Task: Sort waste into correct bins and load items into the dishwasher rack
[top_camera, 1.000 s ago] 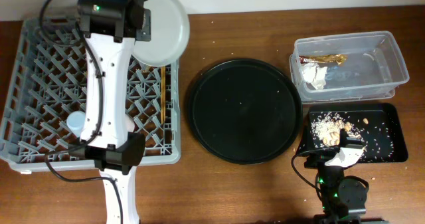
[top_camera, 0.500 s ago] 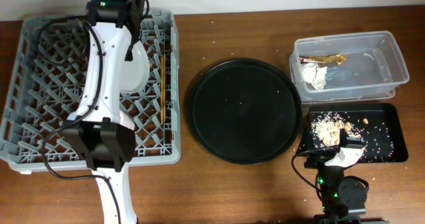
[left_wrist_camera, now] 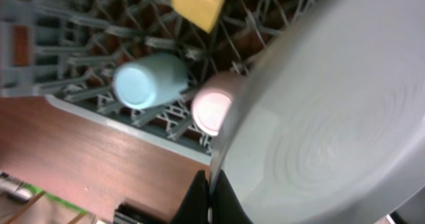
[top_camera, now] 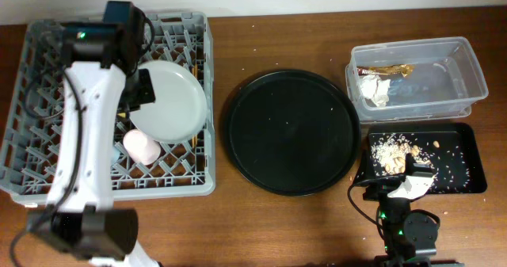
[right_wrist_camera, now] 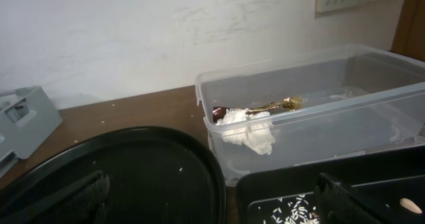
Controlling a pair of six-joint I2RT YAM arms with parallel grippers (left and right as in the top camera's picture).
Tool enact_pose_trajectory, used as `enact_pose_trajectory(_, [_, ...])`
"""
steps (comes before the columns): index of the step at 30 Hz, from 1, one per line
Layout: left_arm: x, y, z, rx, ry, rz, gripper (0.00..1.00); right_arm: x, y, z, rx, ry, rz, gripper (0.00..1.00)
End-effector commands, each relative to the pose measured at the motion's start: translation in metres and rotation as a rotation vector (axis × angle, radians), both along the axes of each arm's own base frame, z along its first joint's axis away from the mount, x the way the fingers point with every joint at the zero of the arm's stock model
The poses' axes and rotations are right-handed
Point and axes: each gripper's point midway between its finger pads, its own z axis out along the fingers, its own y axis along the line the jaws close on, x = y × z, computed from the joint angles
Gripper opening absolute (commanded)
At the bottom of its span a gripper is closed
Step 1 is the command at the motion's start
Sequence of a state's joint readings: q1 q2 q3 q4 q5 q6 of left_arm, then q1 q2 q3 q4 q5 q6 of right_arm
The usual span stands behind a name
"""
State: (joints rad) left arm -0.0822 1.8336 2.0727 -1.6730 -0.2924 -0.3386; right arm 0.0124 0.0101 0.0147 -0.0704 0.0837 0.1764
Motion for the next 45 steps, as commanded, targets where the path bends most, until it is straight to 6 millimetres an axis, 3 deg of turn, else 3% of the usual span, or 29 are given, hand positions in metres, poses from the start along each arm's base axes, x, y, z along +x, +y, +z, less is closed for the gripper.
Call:
enact_pose_trajectory(1, [-0.001, 0.027, 0.055, 0.156, -0.23, 0.083, 0.0, 0.0, -0.002, -0.004, -0.003, 0.005, -0.006, 0.99])
enact_pose_trajectory(4, [0.008, 0.053, 0.06, 0.418, -0.277, 0.212, 0.0, 0.0, -0.002, -0.004, -0.003, 0.005, -0.006, 0.98])
enact_pose_trajectory(6, [0.014, 0.059, 0.059, 0.49, -0.297, 0.245, 0.0, 0.0, -0.001, -0.004, -0.003, 0.005, -0.005, 0.98])
enact_pose_trajectory(10, [0.043, 0.041, 0.027, 0.486, -0.261, 0.2, 0.0, 0.0, -0.002, -0.004, -0.003, 0.005, -0.006, 0.98])
enact_pose_trajectory(17, [0.065, 0.012, -0.022, 0.512, -0.161, 0.107, 0.0, 0.0, -0.001, -0.004, -0.003, 0.005, -0.005, 0.99])
enact_pose_trajectory(22, [0.069, -0.008, -0.032, 0.518, -0.147, 0.055, 0.0, 0.0, -0.001, -0.004, -0.003, 0.006, -0.005, 0.98])
enact_pose_trajectory(25, [0.068, -0.016, -0.032, 0.518, -0.144, 0.031, 0.18, 0.0, -0.002, -0.004, -0.003, 0.006, -0.006, 0.98])
enact_pose_trajectory(26, [0.066, -0.019, -0.033, 0.517, -0.134, 0.021, 0.37, 0.0, -0.002, -0.004, -0.003, 0.006, -0.006, 0.98])
enact_pose_trajectory(28, [0.06, -0.024, -0.037, 0.487, -0.103, 0.01, 0.58, 0.0, -0.001, -0.004, -0.003, 0.006, -0.005, 0.98])
enact_pose_trajectory(31, [0.044, -0.054, -0.039, 0.248, -0.022, -0.093, 0.62, 0.0, -0.002, -0.004, -0.003, 0.006, -0.006, 0.99])
enact_pose_trajectory(32, [0.033, -0.068, -0.021, 0.142, -0.031, -0.163, 0.63, 0.0, -0.002, -0.004, -0.003, 0.006, -0.006, 0.98])
enact_pose_trajectory(34, [0.008, -0.072, 0.021, 0.051, -0.114, -0.195, 0.63, 0.0, -0.001, -0.004, -0.003, 0.006, -0.005, 0.98])
enact_pose_trajectory(35, [-0.02, -0.064, 0.061, 0.019, -0.216, -0.192, 0.99, 0.0, -0.002, -0.004, -0.003, 0.006, -0.006, 0.98])
enact_pose_trajectory(36, [-0.033, -0.06, 0.075, 0.01, -0.255, -0.19, 0.99, 0.0, -0.002, -0.004, -0.003, 0.006, -0.006, 0.99])
enact_pose_trajectory(40, [-0.123, -0.045, 0.156, -0.138, -0.562, -0.206, 0.99, 0.0, -0.002, -0.004, -0.003, 0.006, -0.006, 0.98])
enact_pose_trajectory(43, [-0.184, -0.024, 0.191, -0.179, -0.766, -0.199, 0.99, 0.0, -0.002, -0.004, -0.003, 0.006, -0.006, 0.98])
enact_pose_trajectory(45, [-0.211, -0.007, 0.194, -0.152, -0.834, -0.17, 0.99, 0.0, -0.001, -0.004, -0.003, 0.006, -0.005, 0.98])
